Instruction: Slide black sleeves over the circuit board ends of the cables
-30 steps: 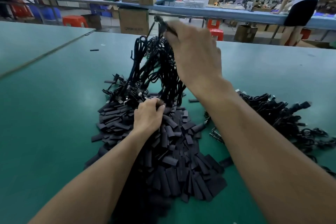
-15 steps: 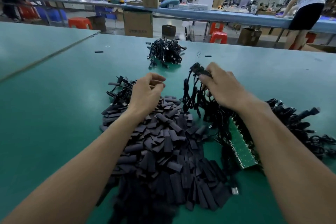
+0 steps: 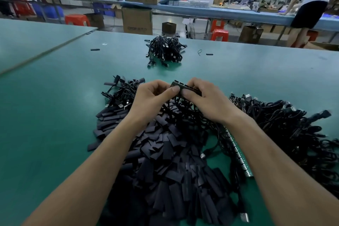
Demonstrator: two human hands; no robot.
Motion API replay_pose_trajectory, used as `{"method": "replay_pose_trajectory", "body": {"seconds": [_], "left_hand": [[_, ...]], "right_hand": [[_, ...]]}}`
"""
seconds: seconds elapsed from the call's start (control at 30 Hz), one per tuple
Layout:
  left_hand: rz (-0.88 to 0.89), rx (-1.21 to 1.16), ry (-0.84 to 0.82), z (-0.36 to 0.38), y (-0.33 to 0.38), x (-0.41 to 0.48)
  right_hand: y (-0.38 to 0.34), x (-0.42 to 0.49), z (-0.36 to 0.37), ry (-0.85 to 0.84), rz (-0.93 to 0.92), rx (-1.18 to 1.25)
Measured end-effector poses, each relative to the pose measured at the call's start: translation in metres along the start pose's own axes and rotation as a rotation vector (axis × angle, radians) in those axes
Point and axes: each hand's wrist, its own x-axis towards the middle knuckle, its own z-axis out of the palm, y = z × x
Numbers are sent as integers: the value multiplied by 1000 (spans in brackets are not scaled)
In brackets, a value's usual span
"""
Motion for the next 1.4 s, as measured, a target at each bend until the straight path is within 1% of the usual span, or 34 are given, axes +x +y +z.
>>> {"method": "replay_pose_trajectory", "body": {"seconds": [0.17, 0.4, 0.47, 0.57, 0.67, 0.77, 0.93, 1.1, 1.27, 1.33, 1.4], "left_hand": [[-30, -26, -78, -9, -2, -2], [-167, -119, -133, -13, -8, -6], [-194, -117, -162, -15, -5, -2], [-195, -53, -221, -18, 1, 6], [-170, -11, -231, -18, 4, 13], [-172, -29, -229, -17, -1, 16], [-234, -32, -332, -20, -8, 14], [-276, -76, -397, -20, -13, 13], [-288, -152, -449, -20, -14, 12], [-287, -194, -430, -19, -13, 11], [-270, -229, -364, -18, -11, 12]], "right_hand": [[2, -10, 9, 77, -9, 51], [-5, -6, 12, 44, -18, 10], [-7, -5, 13, 58, -14, -17], [-10, -2, 8, 66, 2, -32], [-9, 3, 4, 17, 10, -17], [-6, 4, 5, -54, -5, 14], [6, 1, 10, -149, -13, 68], [12, 0, 11, -196, -28, 90], [14, 0, 5, -267, -88, 236], [13, 0, 4, -240, -91, 276], [11, 2, 6, -160, -78, 307]]}}
